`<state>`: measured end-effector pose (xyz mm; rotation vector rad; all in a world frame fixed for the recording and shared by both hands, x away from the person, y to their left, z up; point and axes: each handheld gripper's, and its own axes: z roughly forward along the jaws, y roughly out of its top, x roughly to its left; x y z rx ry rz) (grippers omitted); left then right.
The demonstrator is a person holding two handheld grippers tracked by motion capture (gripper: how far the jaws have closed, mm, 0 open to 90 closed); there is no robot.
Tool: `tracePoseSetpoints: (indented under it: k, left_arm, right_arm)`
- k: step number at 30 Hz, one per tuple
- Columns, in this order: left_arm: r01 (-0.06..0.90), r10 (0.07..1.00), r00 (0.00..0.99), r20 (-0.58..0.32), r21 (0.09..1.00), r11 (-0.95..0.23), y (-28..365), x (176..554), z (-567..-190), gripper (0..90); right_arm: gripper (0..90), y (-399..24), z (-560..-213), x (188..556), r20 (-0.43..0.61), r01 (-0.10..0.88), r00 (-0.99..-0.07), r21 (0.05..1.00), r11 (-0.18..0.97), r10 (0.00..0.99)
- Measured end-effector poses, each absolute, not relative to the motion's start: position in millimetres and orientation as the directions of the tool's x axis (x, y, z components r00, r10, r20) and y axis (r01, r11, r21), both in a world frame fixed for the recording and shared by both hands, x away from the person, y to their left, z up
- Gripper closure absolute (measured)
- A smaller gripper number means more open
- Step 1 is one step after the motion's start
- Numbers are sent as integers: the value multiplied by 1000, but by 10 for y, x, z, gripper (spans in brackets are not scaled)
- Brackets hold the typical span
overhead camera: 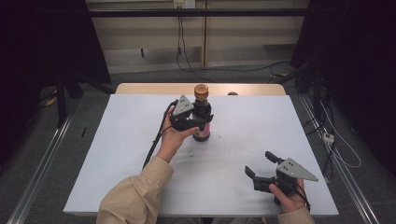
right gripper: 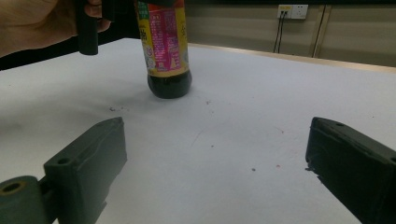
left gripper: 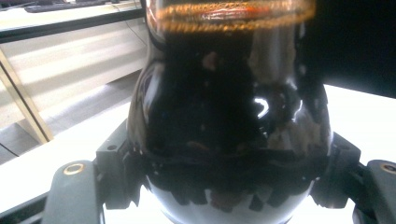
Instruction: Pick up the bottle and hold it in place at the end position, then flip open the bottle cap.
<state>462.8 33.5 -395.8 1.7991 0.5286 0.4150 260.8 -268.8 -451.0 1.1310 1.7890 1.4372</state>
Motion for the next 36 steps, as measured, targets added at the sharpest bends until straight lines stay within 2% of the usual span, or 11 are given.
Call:
tracePoseSetpoints:
  k: [5,21,36]
  left_arm:
    - [174,553,833,-24,960,-221,336,4630,-3973,261]
    - [155,560,828,4,959,-236,327,4608,-3976,266]
    - [179,566,824,-18,957,-230,328,4604,-3976,271]
  right_arm:
    - [38,-2661,-4481,2686,68,267,-482,961,72,874]
    - [36,-2538,-4372,2919,96,311,-511,947,79,854]
    - [34,-2420,-4241,3138,100,346,-526,933,104,845]
